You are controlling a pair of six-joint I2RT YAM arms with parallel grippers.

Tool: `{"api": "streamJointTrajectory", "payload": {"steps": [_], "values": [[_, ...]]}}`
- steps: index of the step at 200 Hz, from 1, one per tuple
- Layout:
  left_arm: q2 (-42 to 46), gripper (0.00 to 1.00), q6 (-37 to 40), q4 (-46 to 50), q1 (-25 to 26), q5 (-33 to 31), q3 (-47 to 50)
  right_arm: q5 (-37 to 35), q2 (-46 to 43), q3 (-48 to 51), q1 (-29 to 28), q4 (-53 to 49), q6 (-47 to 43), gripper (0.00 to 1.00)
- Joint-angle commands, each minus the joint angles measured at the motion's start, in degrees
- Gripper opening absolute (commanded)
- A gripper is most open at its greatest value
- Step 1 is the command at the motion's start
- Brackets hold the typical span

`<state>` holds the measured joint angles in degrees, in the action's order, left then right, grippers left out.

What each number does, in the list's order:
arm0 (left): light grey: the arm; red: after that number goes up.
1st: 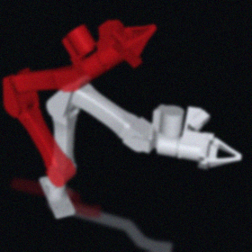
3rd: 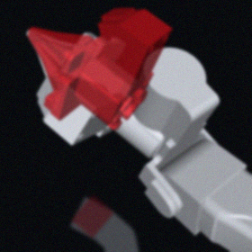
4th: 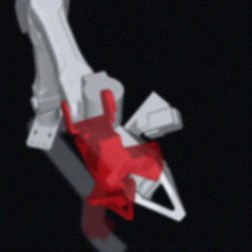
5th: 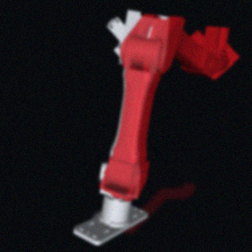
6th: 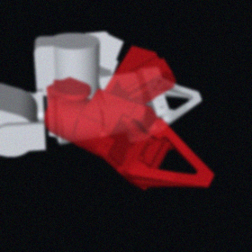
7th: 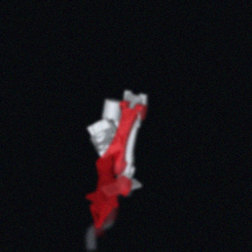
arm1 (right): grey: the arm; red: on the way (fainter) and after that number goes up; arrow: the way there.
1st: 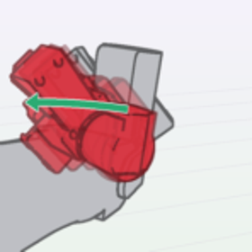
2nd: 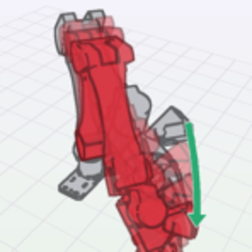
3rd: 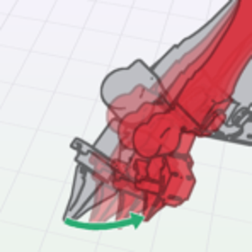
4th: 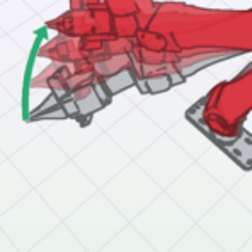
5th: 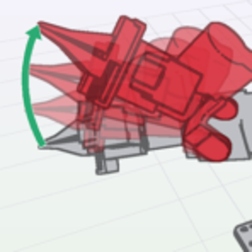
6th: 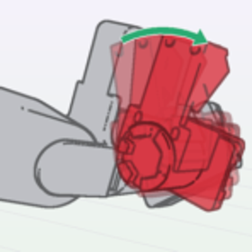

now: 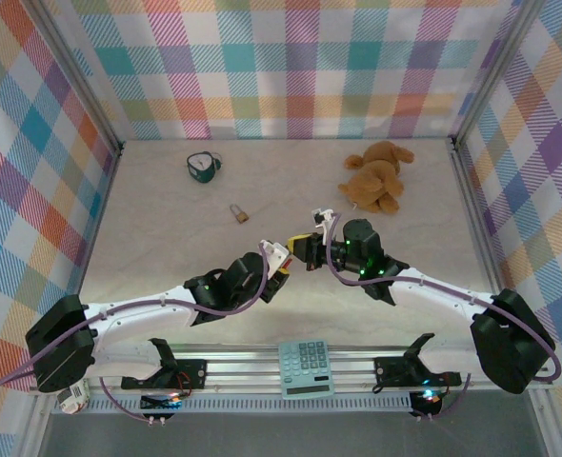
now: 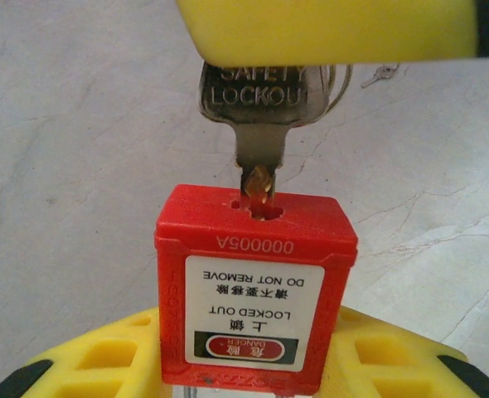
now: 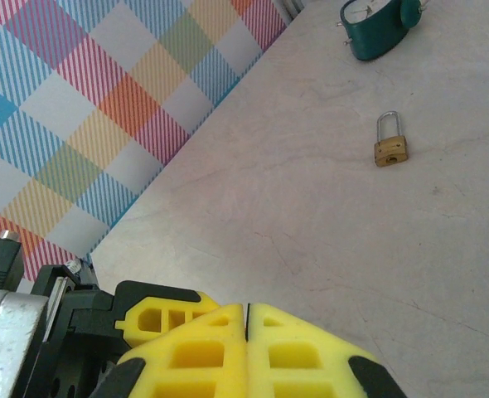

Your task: Unlock with the key

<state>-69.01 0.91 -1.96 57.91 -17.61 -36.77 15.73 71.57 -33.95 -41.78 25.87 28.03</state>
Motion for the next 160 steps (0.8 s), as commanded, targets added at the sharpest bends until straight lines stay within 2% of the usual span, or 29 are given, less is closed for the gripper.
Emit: {"api": "streamJointTrajectory", "payload": {"steps": [1,59,104,118,149,160], "values": [[4.8,0.2,0.8,-19.9,-0.4,1.2,-3.2,8.5,2.5,2.8,-3.3,-11.2,-0.9,0.05],[7.8,0.2,0.8,-21.8,-0.9,2.2,-1.6,14.0,4.1,2.1,-3.4,-11.3,0.2,0.06],[6.0,0.2,1.7,-20.6,-1.1,4.5,-3.1,14.5,4.8,0.8,-4.3,-13.6,-0.1,0.06],[5.6,0.19,1.8,-19.8,-1.1,4.8,-3.4,12.8,3.4,0.9,-4.3,-14.2,0.6,0.11],[5.2,0.19,1.3,-18.3,-1.1,5.1,-2.0,2.9,-1.1,-3.1,-3.9,-22.5,0.8,0.1],[5.0,0.19,0.7,-17.9,-0.8,5.5,-1.3,1.9,-1.7,-4.6,-3.7,-24.0,0.7,0.1]]}}
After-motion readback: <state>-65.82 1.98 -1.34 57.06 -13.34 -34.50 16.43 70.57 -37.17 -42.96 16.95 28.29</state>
